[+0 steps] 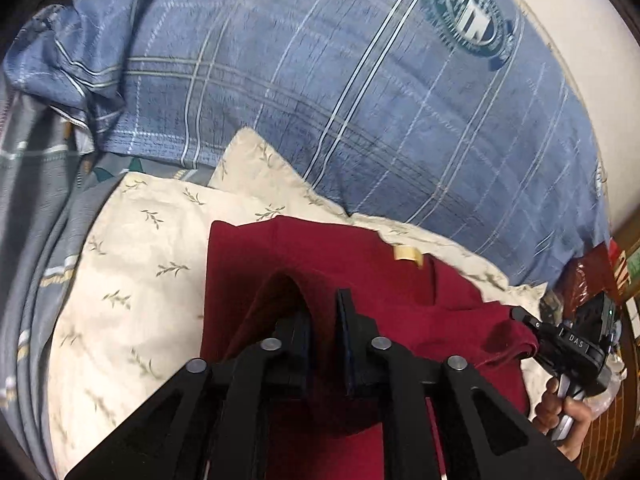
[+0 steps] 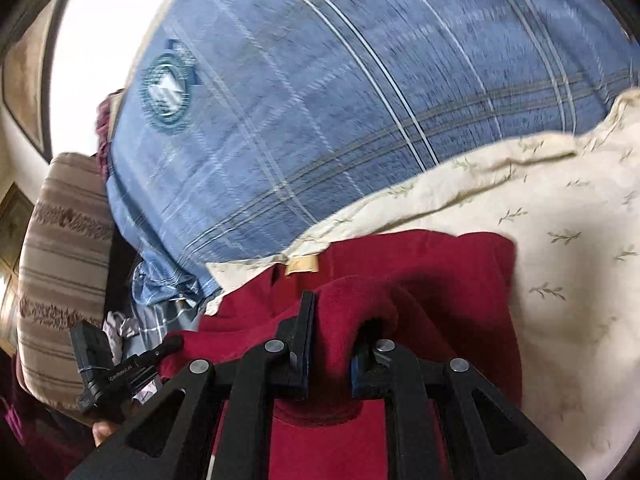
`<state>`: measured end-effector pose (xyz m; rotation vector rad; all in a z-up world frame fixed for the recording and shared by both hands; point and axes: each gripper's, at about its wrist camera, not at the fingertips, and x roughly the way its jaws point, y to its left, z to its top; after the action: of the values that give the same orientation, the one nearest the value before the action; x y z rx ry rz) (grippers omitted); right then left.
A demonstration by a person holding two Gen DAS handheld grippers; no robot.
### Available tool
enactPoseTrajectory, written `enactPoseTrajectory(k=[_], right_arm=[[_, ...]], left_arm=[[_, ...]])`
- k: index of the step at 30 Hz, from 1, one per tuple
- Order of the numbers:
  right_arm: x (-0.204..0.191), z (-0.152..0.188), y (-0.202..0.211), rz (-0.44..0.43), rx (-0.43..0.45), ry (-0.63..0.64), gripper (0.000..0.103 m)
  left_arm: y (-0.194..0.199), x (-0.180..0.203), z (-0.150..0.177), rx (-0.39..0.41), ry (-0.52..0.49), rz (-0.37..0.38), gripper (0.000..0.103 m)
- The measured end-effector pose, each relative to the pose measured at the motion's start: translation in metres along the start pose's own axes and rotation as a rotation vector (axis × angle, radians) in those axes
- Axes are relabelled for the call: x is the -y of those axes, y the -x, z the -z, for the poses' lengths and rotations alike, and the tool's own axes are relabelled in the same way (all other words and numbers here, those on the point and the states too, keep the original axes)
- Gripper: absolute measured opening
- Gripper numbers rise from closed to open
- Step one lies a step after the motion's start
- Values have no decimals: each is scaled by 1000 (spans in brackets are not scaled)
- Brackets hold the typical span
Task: Fold small clothes
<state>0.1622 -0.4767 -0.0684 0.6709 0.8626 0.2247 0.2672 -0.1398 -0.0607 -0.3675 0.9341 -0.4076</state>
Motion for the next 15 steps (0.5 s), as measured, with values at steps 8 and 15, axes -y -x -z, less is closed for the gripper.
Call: enactPoseTrajectory(k=[8, 15], right_arm=[[8, -7, 45, 106, 130, 17, 63], [-48, 22, 20, 144, -36, 310, 59]], left_arm=[[26, -14, -16, 163, 19, -18, 84], [8, -9, -6, 110, -40, -50, 83]])
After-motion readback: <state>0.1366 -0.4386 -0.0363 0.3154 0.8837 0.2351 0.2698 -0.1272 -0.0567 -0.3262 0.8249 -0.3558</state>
